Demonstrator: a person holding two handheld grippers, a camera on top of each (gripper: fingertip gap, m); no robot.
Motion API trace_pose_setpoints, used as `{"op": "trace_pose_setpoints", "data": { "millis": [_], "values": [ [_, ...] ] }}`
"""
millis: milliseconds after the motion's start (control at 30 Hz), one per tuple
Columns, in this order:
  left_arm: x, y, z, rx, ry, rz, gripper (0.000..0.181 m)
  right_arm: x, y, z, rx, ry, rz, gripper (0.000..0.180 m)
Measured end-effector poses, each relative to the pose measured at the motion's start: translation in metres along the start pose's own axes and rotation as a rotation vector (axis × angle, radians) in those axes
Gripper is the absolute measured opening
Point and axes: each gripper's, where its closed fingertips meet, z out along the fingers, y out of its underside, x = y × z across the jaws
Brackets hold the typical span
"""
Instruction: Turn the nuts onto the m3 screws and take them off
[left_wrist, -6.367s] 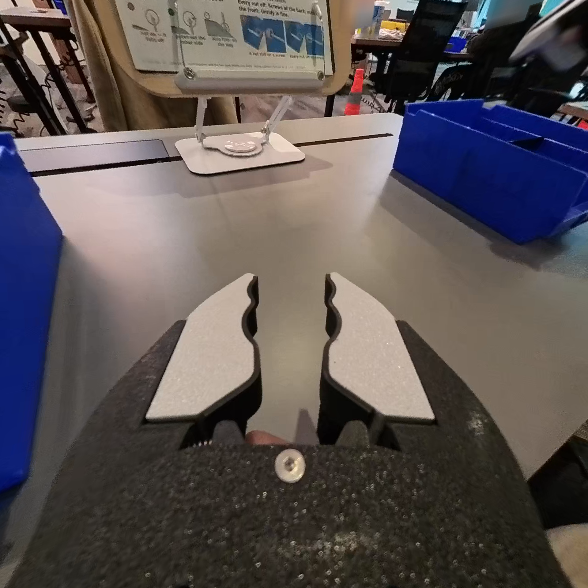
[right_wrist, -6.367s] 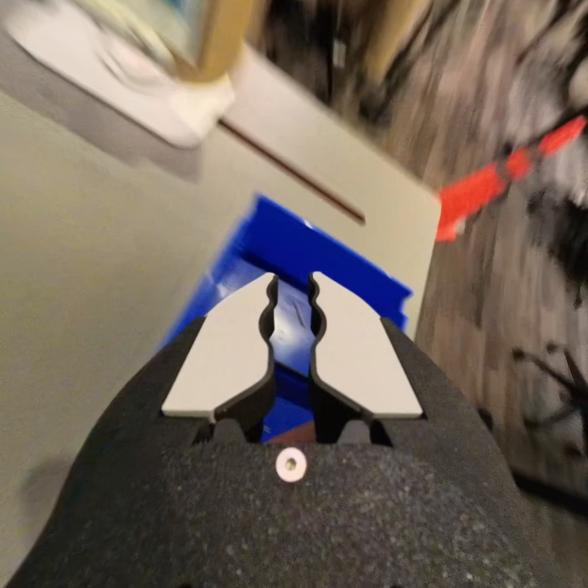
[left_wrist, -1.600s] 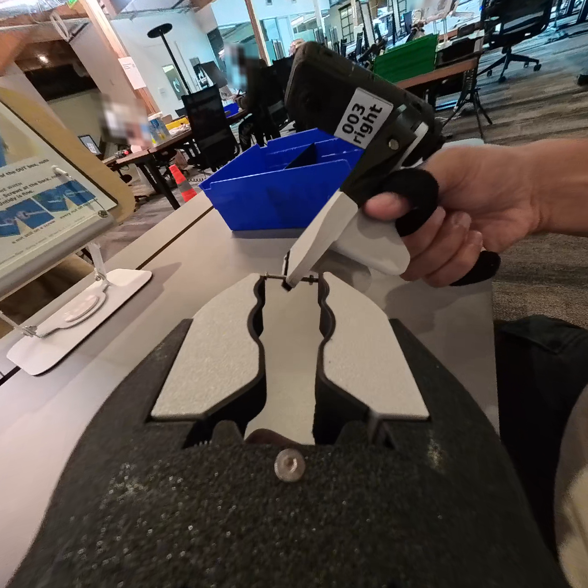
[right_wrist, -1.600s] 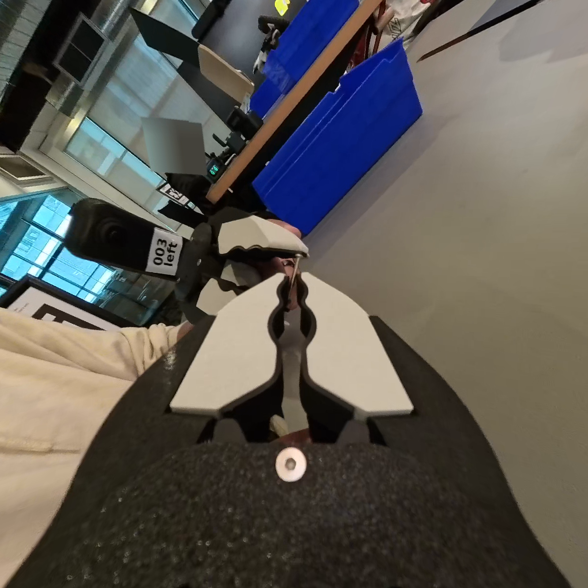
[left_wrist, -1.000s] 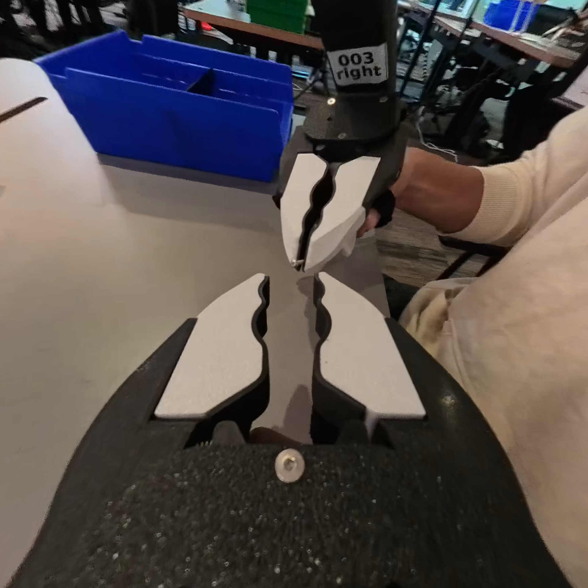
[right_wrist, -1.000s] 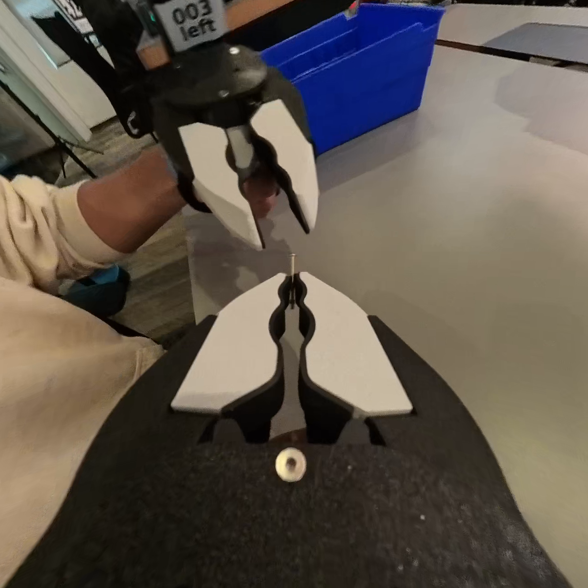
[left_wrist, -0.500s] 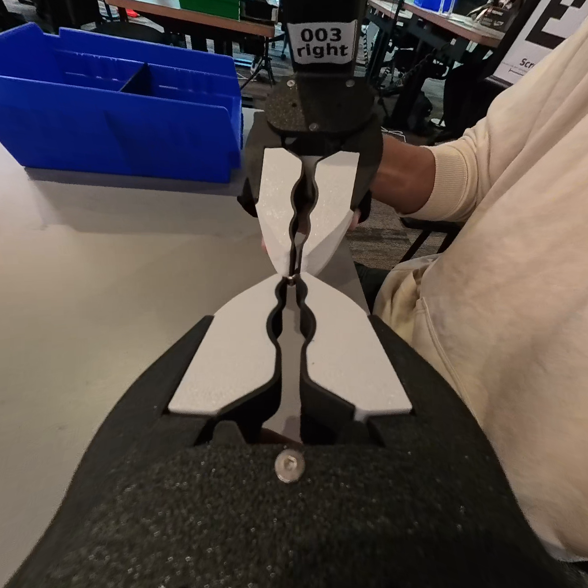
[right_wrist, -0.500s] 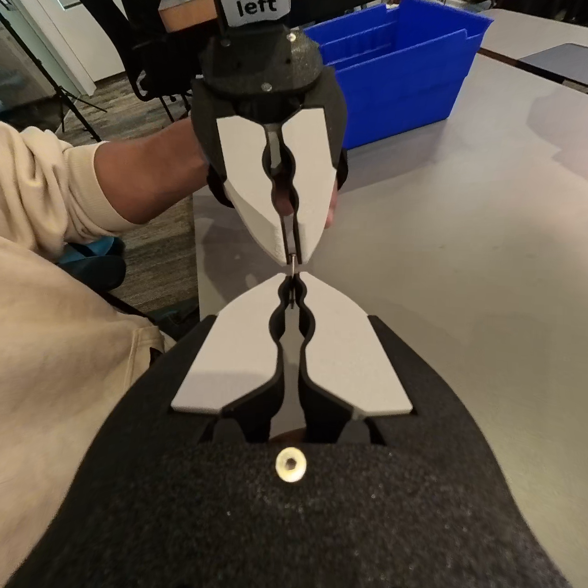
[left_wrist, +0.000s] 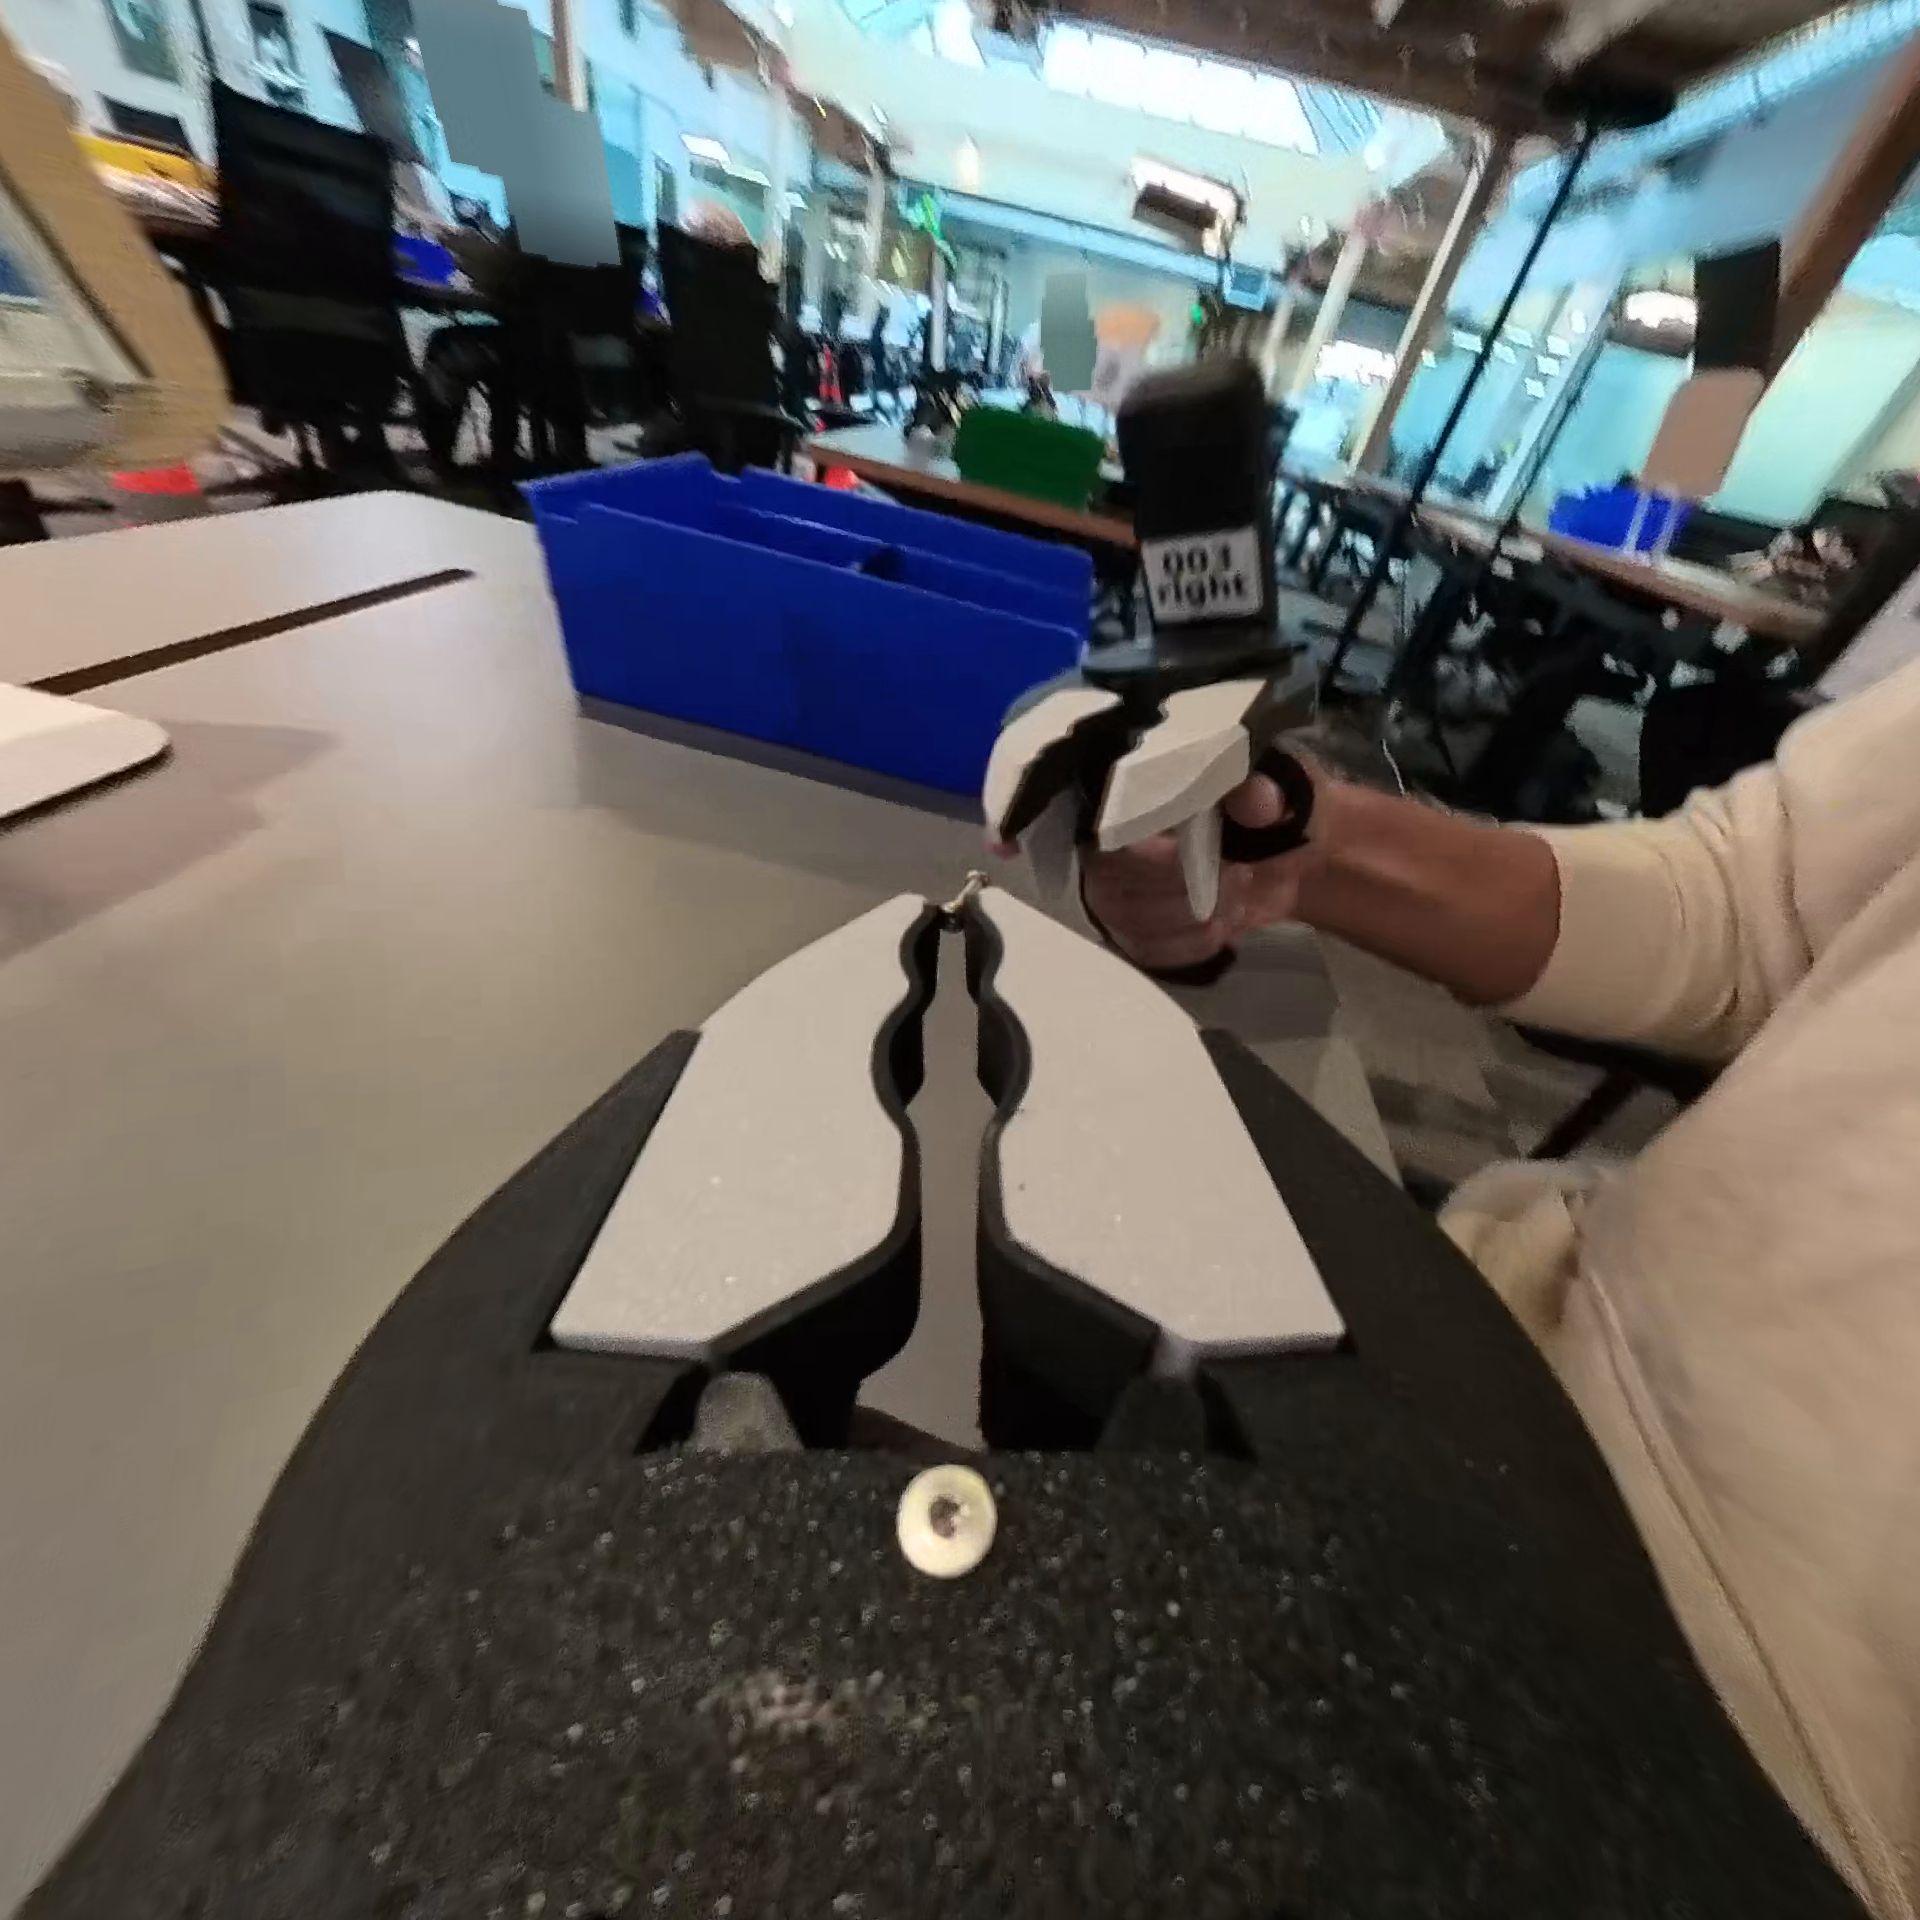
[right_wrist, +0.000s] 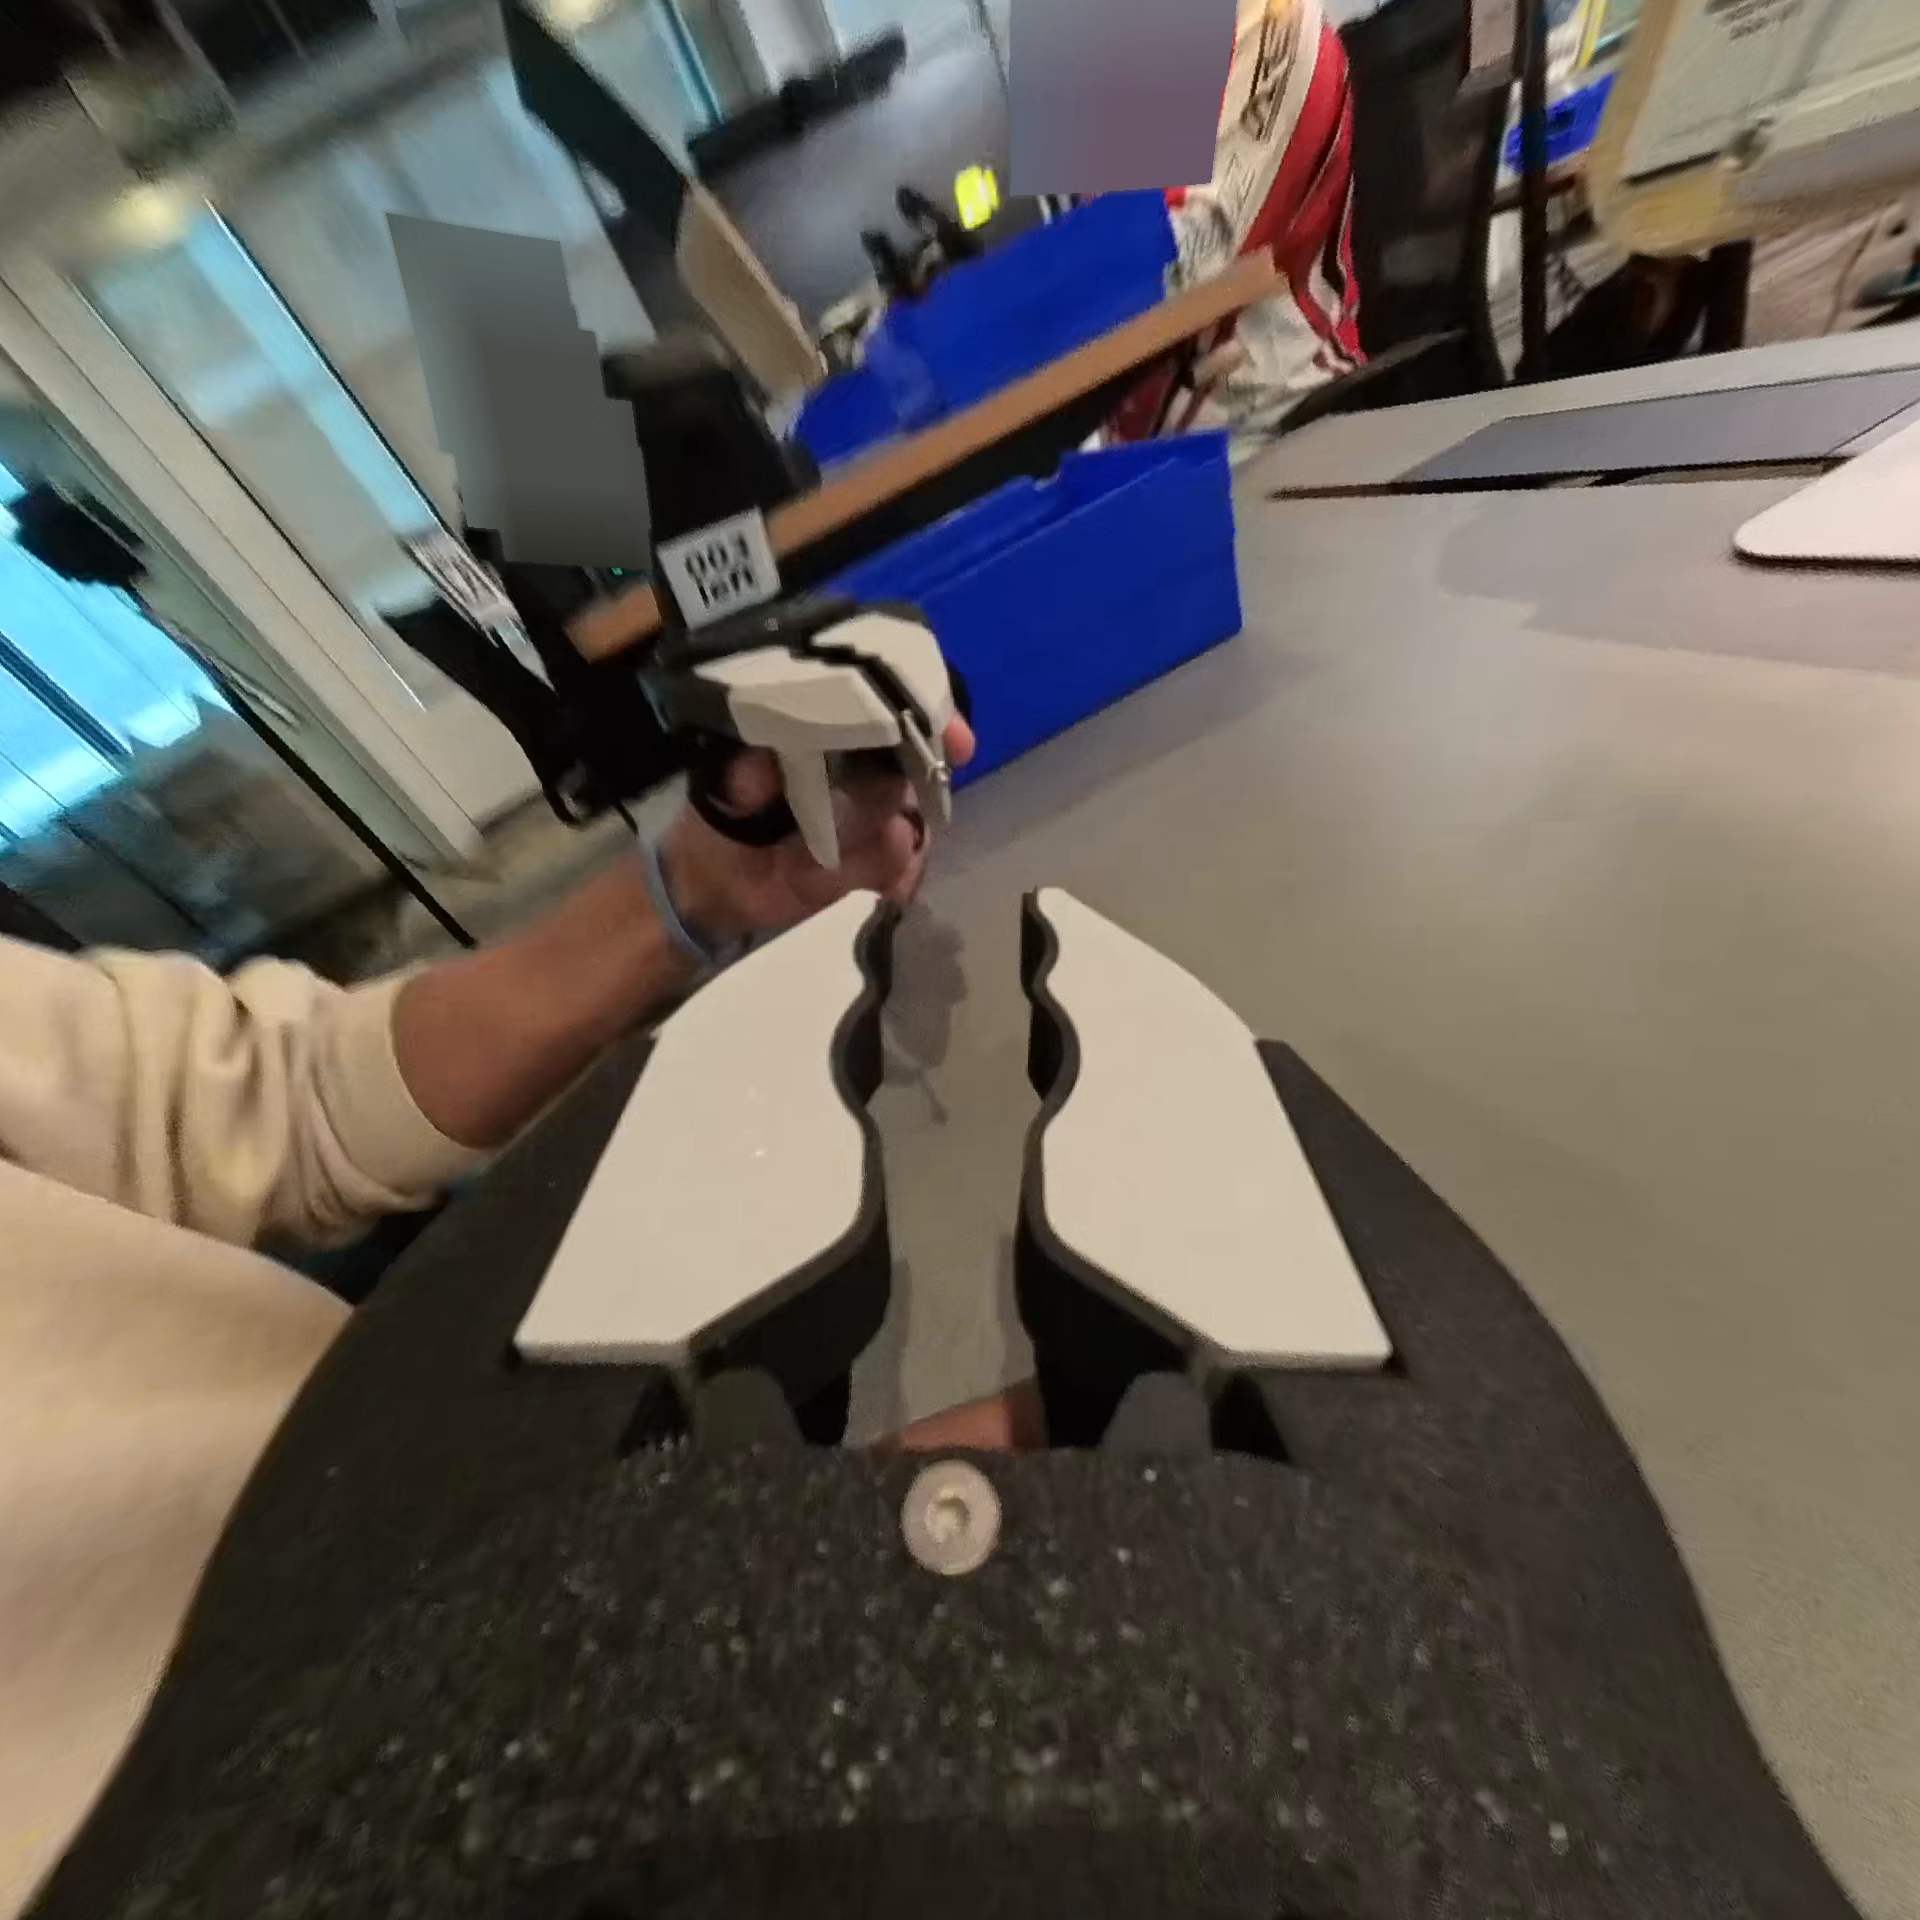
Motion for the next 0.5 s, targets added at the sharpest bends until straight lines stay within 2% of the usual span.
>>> {"op": "trace_pose_setpoints", "data": {
  "millis": [100,200,333,500],
  "values": [
    [-0.005,0.000,-0.002,-0.005,-0.033,0.055,0.004,0.008,0.001,-0.004,0.065,-0.050,0.089,0.025],
    [-0.003,-0.003,-0.002,0.023,-0.004,0.055,0.004,0.008,-0.008,-0.006,0.108,-0.059,0.083,0.023],
    [-0.006,-0.012,0.013,0.008,0.056,0.114,0.004,0.006,-0.020,0.014,0.085,-0.157,0.062,0.027],
    [-0.038,-0.031,0.026,-0.001,0.039,0.172,0.004,0.034,-0.039,0.042,0.035,-0.241,-0.014,0.030]
  ]
}}
